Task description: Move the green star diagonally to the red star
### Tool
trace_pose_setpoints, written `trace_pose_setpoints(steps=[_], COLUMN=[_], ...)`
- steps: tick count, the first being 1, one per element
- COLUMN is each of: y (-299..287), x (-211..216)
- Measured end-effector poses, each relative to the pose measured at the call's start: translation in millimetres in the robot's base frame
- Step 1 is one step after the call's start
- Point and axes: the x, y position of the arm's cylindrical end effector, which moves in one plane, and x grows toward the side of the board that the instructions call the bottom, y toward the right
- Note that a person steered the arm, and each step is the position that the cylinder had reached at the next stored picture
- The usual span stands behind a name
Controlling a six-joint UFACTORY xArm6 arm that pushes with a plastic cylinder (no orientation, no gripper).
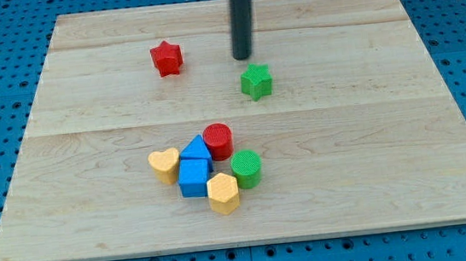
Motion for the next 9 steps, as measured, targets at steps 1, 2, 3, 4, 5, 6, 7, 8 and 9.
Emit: trace_pose_setpoints(steps=[1, 2, 3, 4, 5, 6, 7, 8, 9], y=[77.3, 139.3, 36.7, -41.6, -42.3, -56.1, -34.9, 4.4, 21.8], x=[28.5, 103.6, 125.4, 52.7, 77.8, 138.0, 114.7, 74.4, 68.7])
